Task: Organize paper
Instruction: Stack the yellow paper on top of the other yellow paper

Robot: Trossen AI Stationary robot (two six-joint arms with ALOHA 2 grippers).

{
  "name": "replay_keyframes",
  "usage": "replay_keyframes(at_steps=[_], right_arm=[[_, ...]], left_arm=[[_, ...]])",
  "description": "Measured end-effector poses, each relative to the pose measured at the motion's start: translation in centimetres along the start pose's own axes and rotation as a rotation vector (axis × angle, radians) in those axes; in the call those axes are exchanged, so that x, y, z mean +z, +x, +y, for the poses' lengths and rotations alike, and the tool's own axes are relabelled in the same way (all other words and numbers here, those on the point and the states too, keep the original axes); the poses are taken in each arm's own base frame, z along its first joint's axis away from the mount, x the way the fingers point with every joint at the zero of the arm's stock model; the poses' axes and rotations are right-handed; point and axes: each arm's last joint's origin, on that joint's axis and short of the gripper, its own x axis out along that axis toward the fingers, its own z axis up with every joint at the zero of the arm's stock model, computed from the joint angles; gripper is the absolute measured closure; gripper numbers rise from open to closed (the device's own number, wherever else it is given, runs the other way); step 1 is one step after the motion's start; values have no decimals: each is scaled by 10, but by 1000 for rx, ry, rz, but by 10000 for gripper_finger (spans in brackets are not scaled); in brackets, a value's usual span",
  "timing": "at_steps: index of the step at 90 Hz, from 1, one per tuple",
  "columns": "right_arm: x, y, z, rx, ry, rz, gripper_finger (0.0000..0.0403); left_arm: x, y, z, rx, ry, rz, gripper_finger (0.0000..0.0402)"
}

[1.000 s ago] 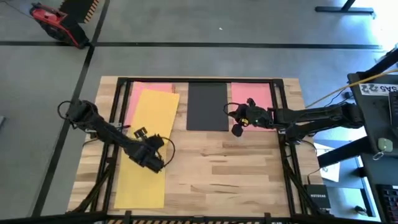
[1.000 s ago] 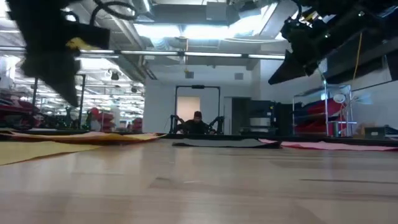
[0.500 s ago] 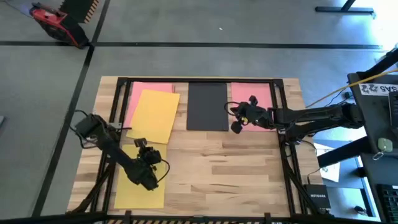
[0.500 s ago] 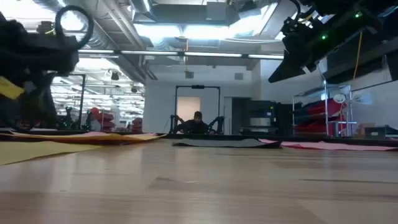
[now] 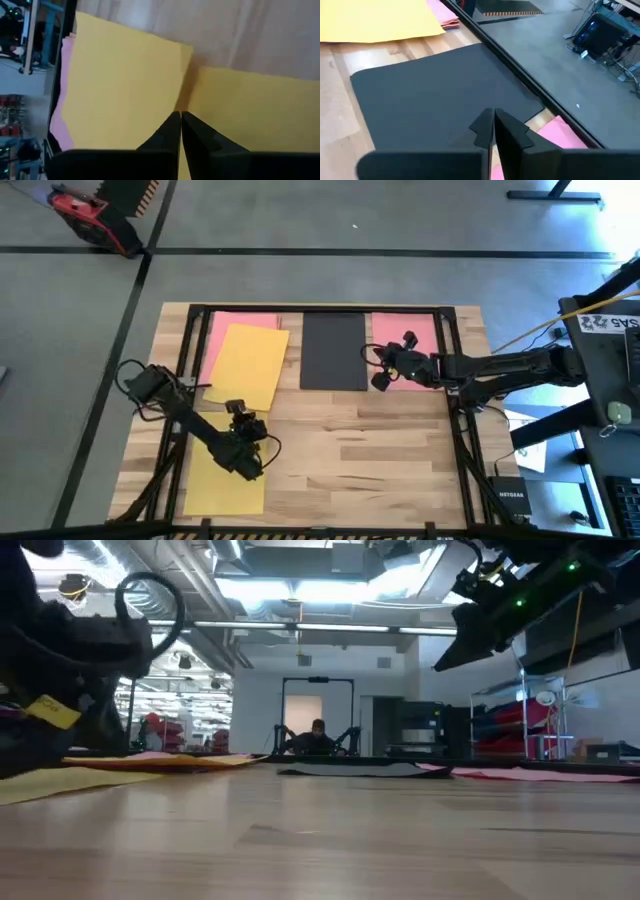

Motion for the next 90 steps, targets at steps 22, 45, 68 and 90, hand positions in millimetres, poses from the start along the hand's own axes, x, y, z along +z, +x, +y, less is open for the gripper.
replay_keyframes(at_steps=[22, 45, 68, 90], right_arm=[[0, 0, 0, 0, -3, 1, 398], [0, 0, 0, 9, -3, 3, 398], [0, 0, 1, 37, -7, 7, 398], [-1, 0, 2, 53, -40, 8, 398]], left_arm=[[-16, 11, 5, 39, 99, 17, 401], [-17, 12, 3, 31, 109, 15, 399], [-11, 15, -2, 6, 11, -40, 336], [-2, 22, -1, 1, 43, -45, 301]])
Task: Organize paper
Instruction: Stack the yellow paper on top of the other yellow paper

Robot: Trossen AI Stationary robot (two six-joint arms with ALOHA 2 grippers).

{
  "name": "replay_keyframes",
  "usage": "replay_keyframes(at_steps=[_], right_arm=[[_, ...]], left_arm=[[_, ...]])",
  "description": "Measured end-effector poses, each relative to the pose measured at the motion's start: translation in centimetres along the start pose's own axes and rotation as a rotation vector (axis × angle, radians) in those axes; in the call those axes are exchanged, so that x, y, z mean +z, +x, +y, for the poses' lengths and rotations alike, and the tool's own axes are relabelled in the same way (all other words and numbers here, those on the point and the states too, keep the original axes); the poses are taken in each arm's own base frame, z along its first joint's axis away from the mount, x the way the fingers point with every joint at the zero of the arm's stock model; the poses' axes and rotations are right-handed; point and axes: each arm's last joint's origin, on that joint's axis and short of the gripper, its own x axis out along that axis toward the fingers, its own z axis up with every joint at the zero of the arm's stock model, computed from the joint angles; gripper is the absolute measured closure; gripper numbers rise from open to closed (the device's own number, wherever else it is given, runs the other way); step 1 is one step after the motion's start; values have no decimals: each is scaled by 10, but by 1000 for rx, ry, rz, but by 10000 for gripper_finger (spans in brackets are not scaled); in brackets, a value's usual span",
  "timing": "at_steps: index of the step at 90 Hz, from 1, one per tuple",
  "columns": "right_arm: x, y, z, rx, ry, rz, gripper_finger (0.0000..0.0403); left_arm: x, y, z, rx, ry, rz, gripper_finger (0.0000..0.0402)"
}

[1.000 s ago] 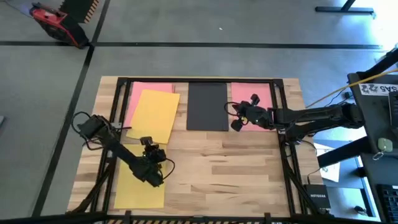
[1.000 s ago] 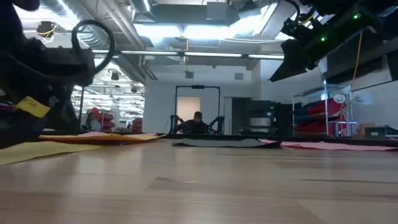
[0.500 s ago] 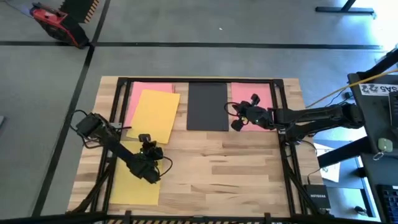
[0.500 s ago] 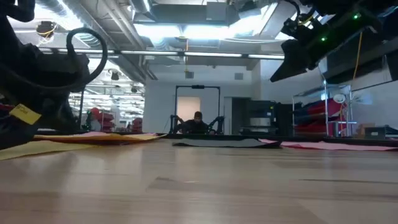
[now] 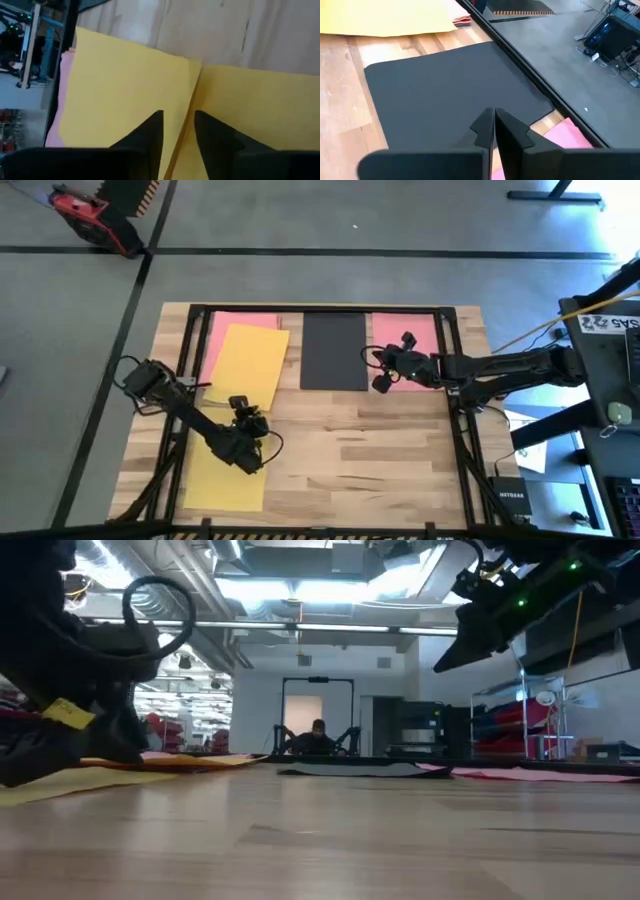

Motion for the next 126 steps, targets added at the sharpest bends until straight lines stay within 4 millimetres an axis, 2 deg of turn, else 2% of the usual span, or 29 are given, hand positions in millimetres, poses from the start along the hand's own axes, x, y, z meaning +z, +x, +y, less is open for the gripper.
replay_keyframes(at_steps=[36, 44, 54, 60, 76, 97, 111, 126], right_arm=[[0, 0, -1, -19, -13, -2, 398], [0, 0, -1, -19, -13, -3, 398], [0, 0, -1, -19, -8, -3, 398], [0, 0, -1, -19, -6, -3, 398], [0, 0, 0, -18, 19, -3, 398], [0, 0, 1, 25, 29, 1, 398], [0, 0, 3, 84, 68, 9, 398], [0, 0, 4, 133, 102, 17, 398]], left_arm=[[2, 19, 10, 7, -41, 66, 306], [4, 21, 11, -2, -41, 74, 329], [6, 19, 11, -11, -33, 90, 384], [9, 14, 11, -3, -18, 99, 396], [23, -7, 18, 33, -5, 176, 401], [45, -57, 16, -64, -137, 188, 401], [50, -96, 18, -101, -252, 203, 402], [46, -135, 23, -139, -270, 263, 402]])
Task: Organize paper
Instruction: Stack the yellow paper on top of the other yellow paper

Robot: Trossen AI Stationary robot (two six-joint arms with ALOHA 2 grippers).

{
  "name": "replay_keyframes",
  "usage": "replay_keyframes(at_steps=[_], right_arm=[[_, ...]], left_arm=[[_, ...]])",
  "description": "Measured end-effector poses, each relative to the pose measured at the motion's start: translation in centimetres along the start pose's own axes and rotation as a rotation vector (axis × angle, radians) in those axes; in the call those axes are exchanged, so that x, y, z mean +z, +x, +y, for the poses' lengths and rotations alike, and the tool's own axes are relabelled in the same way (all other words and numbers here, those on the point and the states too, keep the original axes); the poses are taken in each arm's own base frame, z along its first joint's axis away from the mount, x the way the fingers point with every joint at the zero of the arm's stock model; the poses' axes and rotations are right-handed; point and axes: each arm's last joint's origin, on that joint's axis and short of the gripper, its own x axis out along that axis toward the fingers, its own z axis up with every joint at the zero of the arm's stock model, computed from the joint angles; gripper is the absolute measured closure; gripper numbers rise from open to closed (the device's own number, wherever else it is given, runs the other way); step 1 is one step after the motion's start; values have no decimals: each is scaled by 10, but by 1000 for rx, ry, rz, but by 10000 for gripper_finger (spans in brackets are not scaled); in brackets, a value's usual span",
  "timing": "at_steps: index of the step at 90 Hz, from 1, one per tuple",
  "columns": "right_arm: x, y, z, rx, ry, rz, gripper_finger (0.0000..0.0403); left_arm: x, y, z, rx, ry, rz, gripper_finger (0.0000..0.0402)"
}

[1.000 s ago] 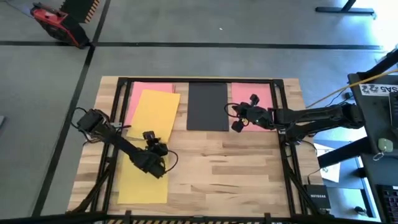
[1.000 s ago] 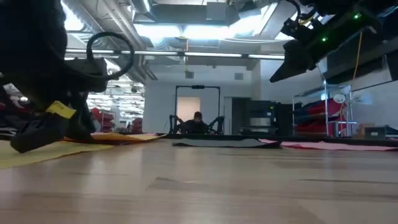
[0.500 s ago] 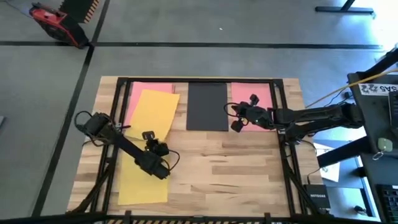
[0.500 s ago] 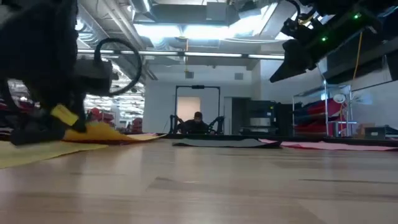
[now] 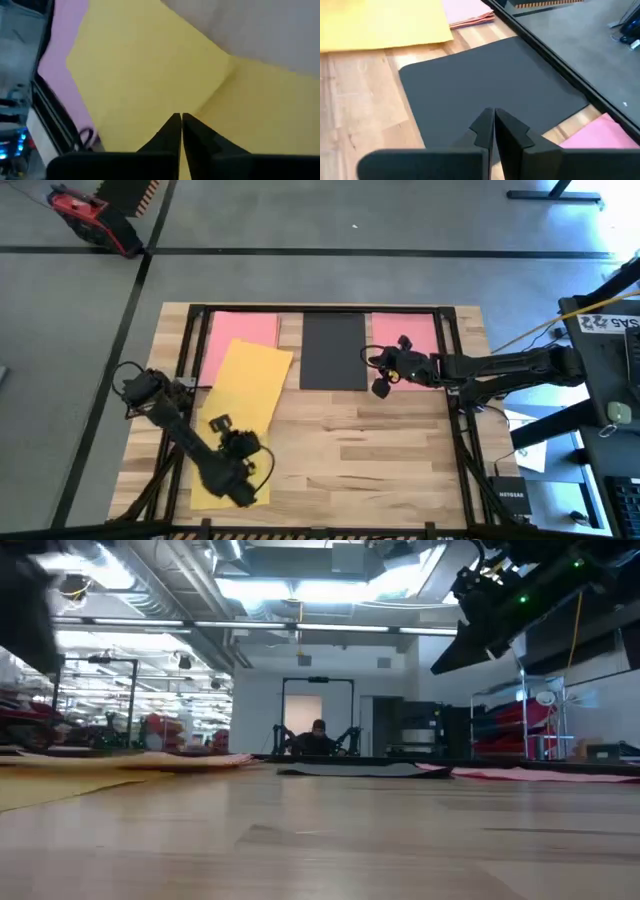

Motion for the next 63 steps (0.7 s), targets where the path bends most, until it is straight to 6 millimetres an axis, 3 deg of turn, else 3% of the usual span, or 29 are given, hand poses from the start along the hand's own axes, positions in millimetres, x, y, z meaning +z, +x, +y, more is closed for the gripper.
replay_keyframes(at_steps=[35, 54, 63], right_arm=[[-1, 0, 5, 161, 147, 42, 398], [2, -1, 8, 267, 257, 49, 398], [8, -2, 11, 347, 306, 17, 398]], left_arm=[[-28, -68, -5, -216, -94, 23, 401], [-21, -84, -6, -344, -250, -15, 401], [-15, -92, 4, -406, -341, -90, 401]])
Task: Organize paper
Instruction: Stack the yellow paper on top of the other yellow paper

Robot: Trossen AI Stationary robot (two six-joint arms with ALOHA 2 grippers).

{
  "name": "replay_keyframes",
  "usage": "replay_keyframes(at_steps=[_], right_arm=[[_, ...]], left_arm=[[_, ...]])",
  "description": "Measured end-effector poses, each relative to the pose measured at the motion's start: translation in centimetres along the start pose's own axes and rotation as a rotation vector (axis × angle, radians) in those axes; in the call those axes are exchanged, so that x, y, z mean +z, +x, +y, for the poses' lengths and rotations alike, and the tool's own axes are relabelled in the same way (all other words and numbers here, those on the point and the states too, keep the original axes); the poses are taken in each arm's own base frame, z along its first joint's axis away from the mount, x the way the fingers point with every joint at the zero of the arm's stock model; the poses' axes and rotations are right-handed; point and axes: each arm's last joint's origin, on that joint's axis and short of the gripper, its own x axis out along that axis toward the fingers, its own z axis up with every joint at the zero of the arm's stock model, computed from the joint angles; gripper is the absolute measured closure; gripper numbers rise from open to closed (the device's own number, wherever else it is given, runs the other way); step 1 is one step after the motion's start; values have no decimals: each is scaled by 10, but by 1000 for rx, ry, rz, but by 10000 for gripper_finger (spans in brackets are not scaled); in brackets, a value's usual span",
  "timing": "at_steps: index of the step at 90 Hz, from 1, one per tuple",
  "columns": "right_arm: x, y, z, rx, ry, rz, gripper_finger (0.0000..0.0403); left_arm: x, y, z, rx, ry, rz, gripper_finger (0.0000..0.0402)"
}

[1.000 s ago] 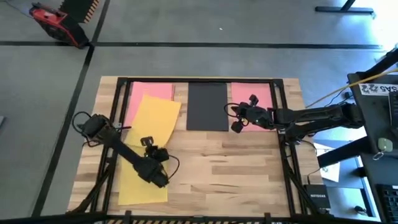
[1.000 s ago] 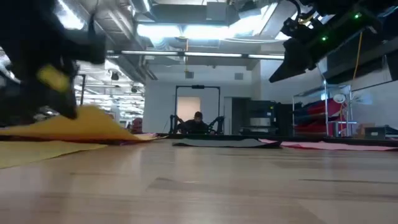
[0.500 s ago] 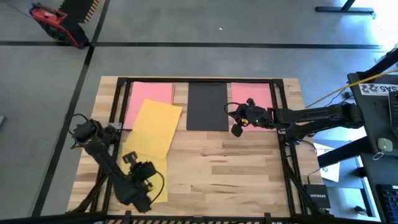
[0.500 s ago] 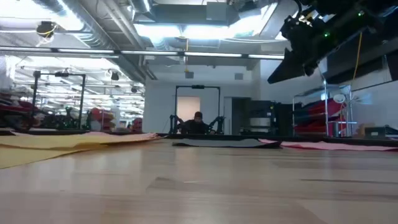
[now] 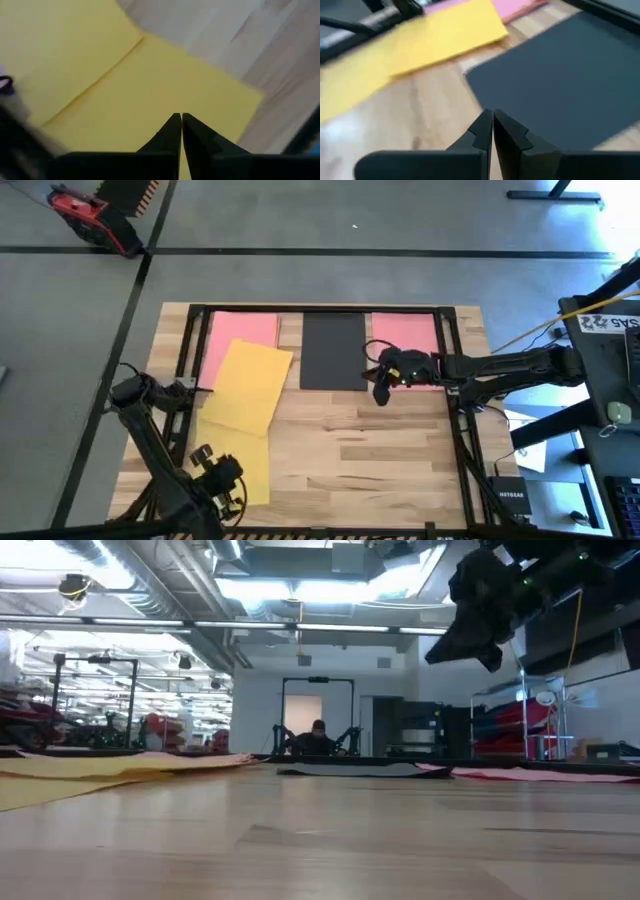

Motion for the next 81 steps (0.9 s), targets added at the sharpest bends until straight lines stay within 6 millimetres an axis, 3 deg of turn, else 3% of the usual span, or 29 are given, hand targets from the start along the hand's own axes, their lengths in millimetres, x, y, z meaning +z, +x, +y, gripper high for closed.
replay_keyframes(at_steps=[24, 43, 62, 81], right_arm=[[25, -7, 15, 127, 28, -62, 398], [35, -10, 22, 218, -5, -60, 398], [36, -11, 23, 387, -70, 0, 398], [46, 3, 5, 468, -55, -1, 402]], left_arm=[[55, -46, 51, -159, -181, -231, 401], [97, -60, 95, -292, -288, -327, 401], [134, -47, 123, -346, -350, -481, 401], [157, -3, 143, -476, -409, -498, 401]])
